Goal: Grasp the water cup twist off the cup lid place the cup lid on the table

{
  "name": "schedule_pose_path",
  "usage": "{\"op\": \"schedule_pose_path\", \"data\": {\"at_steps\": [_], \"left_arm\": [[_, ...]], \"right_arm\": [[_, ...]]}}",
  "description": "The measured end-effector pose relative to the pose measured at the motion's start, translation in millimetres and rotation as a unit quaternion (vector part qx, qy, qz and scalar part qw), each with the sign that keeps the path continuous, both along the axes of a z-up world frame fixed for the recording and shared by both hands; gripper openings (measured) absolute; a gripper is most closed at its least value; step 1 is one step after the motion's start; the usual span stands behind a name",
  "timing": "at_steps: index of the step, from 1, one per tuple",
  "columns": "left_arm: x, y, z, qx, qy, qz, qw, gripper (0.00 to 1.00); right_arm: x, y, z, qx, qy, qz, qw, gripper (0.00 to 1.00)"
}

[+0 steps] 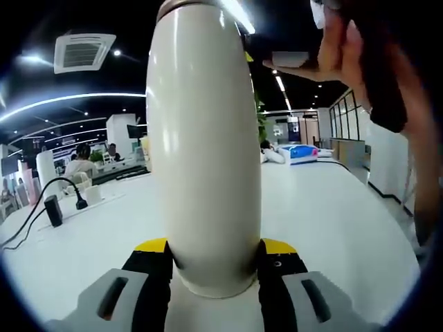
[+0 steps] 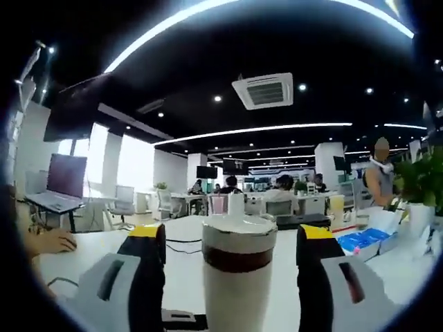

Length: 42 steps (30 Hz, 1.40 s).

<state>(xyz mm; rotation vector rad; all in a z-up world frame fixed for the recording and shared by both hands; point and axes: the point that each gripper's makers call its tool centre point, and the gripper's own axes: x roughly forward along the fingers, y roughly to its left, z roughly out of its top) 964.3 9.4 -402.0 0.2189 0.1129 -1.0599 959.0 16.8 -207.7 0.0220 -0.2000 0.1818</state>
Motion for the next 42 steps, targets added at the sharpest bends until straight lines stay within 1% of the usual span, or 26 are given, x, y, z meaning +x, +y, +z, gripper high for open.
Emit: {"op": "schedule_pose_path", "data": {"at_steps": [2, 3, 6, 8, 9, 12, 14, 16, 18, 22, 24, 26, 29, 33, 42], "left_arm": [[-0.3, -0.1, 0.0, 0.0, 0.0, 0.0, 1.0, 0.5], [-0.5, -0.1, 0.0, 0.0, 0.0, -0.001, 1.0, 0.5], [-0.4, -0.1, -0.1, 0.001, 0.0, -0.001, 1.0, 0.5], [-0.4, 0.0, -0.1, 0.001, 0.0, -0.001, 1.0, 0.5], [-0.5, 0.0, -0.2, 0.001, -0.001, -0.001, 1.0, 0.5], [-0.6, 0.0, -0.3, 0.001, -0.001, -0.001, 1.0, 0.5], [-0.6, 0.0, -0.4, 0.001, -0.001, -0.001, 1.0, 0.5], [-0.7, 0.1, -0.5, 0.001, -0.001, -0.001, 1.0, 0.5], [-0.8, 0.0, -0.6, 0.001, -0.001, -0.001, 1.0, 0.5], [-0.7, -0.3, -0.8, 0.001, -0.001, -0.002, 1.0, 0.5], [-0.7, -0.5, -0.9, 0.001, -0.001, -0.002, 1.0, 0.5], [-0.3, -0.5, -1.2, 0.002, -0.001, -0.002, 1.0, 0.5], [0.6, -0.5, -1.7, 0.002, -0.001, -0.002, 1.0, 0.5], [2.1, -0.3, -2.0, 0.001, 0.0, -0.002, 1.0, 0.5], [2.4, 0.4, -1.7, 0.001, 0.0, -0.002, 1.0, 0.5]], "right_arm": [[2.6, -1.1, 1.4, 0.006, -0.002, 0.001, 1.0, 0.77], [3.8, -0.7, 1.6, 0.016, -0.002, 0.004, 0.9999, 0.77], [8.9, -2.7, -3.6, 0.013, 0.009, -0.009, 0.9998, 0.77], [10.7, -2.2, -5.6, 0.02, 0.013, -0.008, 0.9997, 0.78], [10.4, 0.7, -6.1, 0.018, 0.013, -0.001, 0.9997, 0.79], [11.6, 1.9, -6.4, 0.024, 0.015, -0.007, 0.9996, 0.78], [11.4, -2.1, -6.7, 0.019, 0.016, -0.021, 0.9995, 0.74], [10.7, -4.1, -5.9, 0.025, 0.013, -0.025, 0.9993, 0.71], [9.8, -3.9, -4.6, 0.038, 0.009, -0.02, 0.999, 0.66], [7.3, -3.6, -2.0, 0.039, 0.005, -0.018, 0.9991, 0.59], [4.8, -3.3, 0.6, 0.041, -0.001, -0.016, 0.999, 0.52], [2.5, -5.0, 4.0, 0.047, -0.009, -0.015, 0.9988, 0.48], [3.5, -6.9, 2.9, 0.051, -0.002, -0.006, 0.9987, 0.46], [5.7, -5.0, 1.9, 0.032, 0.008, 0.006, 0.9994, 0.46], [9.0, -4.4, 1.6, 0.009, 0.017, 0.05, 0.9986, 0.46]]}}
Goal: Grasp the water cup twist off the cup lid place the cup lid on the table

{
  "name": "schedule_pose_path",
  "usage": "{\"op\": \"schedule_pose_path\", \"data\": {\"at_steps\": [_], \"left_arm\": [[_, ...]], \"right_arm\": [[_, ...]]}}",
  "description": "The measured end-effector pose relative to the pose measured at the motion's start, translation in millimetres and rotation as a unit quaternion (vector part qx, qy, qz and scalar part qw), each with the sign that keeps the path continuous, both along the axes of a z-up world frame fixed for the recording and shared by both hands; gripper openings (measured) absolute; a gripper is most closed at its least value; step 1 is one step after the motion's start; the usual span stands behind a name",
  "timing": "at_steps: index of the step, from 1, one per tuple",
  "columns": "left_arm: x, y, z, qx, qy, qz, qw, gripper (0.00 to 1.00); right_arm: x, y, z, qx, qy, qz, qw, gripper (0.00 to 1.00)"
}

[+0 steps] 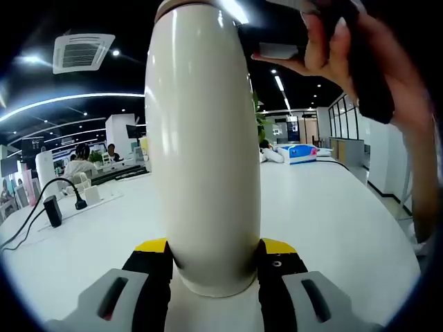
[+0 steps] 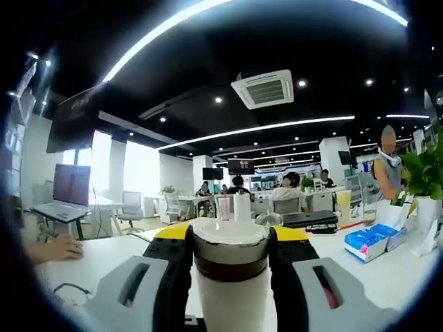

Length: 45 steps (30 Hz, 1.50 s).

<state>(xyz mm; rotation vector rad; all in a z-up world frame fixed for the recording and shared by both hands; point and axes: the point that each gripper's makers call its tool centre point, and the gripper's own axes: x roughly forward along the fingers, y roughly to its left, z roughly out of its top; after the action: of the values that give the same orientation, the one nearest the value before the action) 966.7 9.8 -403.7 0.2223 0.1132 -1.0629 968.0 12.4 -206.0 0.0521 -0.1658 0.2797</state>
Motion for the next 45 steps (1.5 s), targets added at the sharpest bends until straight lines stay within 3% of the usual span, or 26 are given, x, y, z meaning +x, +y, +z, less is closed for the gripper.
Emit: {"op": "schedule_pose_path", "data": {"at_steps": [14, 22, 36, 45], "left_arm": [[-0.1, 0.6, 0.1, 0.001, 0.001, 0.001, 1.0, 0.5], [-1.1, 0.0, 0.0, 0.001, 0.0, 0.001, 1.0, 0.5], [-2.2, -0.6, -0.2, 0.001, 0.0, 0.002, 1.0, 0.5], [-3.6, -1.0, 0.0, 0.0, 0.002, 0.002, 1.0, 0.5]], "right_arm": [[2.1, 2.4, -0.7, -0.006, 0.011, 0.08, 0.9967, 0.46], [1.2, 5.0, -1.6, -0.017, 0.009, 0.131, 0.9911, 0.46], [1.1, 9.0, -2.6, -0.03, 0.016, 0.233, 0.9719, 0.45], [-1.6, 15.3, -4.3, -0.037, 0.013, 0.305, 0.9517, 0.46]]}}
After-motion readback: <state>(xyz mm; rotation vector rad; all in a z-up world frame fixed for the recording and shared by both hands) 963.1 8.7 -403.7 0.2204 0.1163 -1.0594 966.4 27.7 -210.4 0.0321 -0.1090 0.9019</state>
